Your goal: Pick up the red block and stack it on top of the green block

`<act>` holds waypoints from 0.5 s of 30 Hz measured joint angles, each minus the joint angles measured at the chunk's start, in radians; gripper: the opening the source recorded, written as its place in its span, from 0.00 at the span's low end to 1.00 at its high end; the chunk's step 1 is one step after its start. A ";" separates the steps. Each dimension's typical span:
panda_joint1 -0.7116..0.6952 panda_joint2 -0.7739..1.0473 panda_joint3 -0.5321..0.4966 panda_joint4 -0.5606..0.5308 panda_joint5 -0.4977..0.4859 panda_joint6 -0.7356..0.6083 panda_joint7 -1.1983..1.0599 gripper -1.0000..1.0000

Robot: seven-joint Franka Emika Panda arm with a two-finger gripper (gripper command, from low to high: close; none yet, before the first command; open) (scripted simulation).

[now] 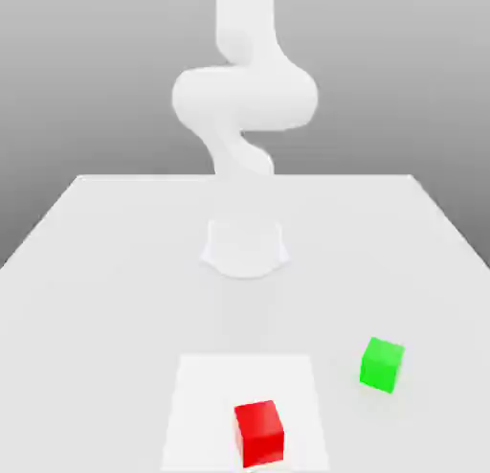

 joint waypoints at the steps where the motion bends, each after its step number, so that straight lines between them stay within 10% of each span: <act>1: 0.005 0.039 -0.004 -0.008 0.002 0.016 -0.010 0.50; 15: 0.055 0.550 -0.032 -0.116 0.032 0.221 -0.141 0.50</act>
